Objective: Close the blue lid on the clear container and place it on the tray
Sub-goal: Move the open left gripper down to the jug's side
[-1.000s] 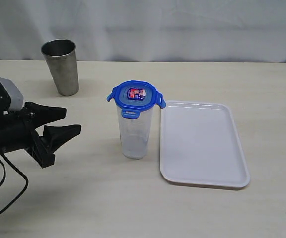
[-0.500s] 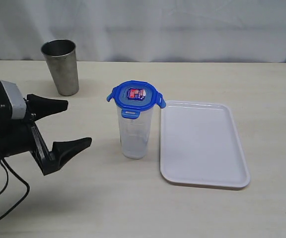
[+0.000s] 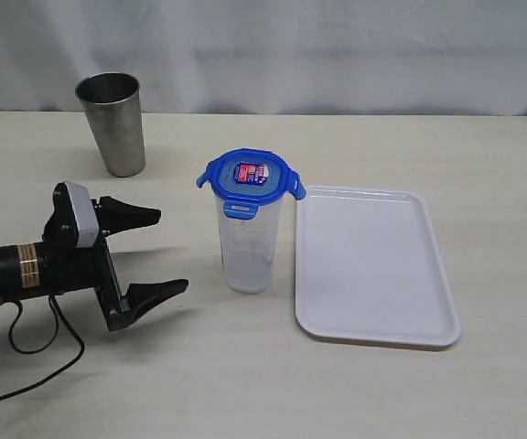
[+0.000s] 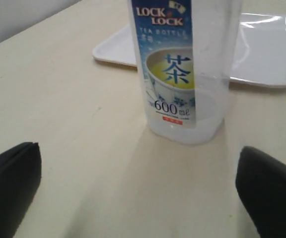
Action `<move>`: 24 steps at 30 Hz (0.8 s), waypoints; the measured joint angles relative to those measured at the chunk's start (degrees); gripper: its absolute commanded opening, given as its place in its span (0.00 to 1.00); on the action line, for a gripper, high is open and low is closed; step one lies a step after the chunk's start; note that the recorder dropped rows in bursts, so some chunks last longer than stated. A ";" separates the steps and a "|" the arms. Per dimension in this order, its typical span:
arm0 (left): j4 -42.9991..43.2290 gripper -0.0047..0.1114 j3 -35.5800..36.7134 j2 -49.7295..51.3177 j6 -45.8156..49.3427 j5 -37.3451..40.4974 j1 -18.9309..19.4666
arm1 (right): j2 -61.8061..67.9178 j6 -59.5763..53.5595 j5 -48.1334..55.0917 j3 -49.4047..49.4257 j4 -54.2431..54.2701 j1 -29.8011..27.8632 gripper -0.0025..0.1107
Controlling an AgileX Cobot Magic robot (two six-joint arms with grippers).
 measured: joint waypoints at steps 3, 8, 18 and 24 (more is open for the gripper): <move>3.54 0.95 -4.25 1.98 -0.39 -0.25 0.00 | 0.00 0.00 0.00 0.00 0.00 0.00 0.06; 5.33 0.95 -7.73 2.13 -5.10 -0.39 -4.44 | 0.00 0.00 0.00 0.00 0.00 0.00 0.06; 5.97 0.95 -16.65 6.26 -14.89 -0.97 -10.21 | 0.00 0.00 0.00 0.00 0.00 0.00 0.06; 7.91 0.95 -22.27 8.89 -18.66 -1.07 -11.69 | 0.00 0.00 0.00 0.00 0.00 0.00 0.06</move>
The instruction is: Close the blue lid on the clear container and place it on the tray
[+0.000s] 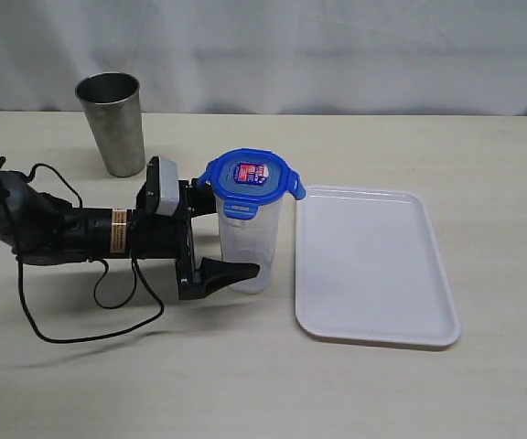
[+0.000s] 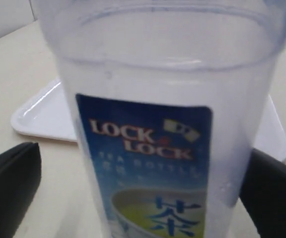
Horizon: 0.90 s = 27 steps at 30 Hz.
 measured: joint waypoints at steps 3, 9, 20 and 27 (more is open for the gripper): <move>0.12 0.95 -1.42 0.83 -0.53 0.00 -0.93 | 0.00 0.00 0.00 0.00 0.00 0.00 0.06; -0.25 0.95 -2.86 1.45 -0.53 -0.04 -3.24 | 0.00 0.00 0.00 0.00 0.00 0.00 0.06; -1.60 0.95 -2.86 1.54 -0.53 -0.14 -3.83 | 0.00 0.00 0.00 0.00 0.00 0.00 0.06; -1.60 0.95 -2.86 1.54 -0.53 -0.14 -3.83 | 0.00 0.00 0.00 0.00 0.00 0.00 0.06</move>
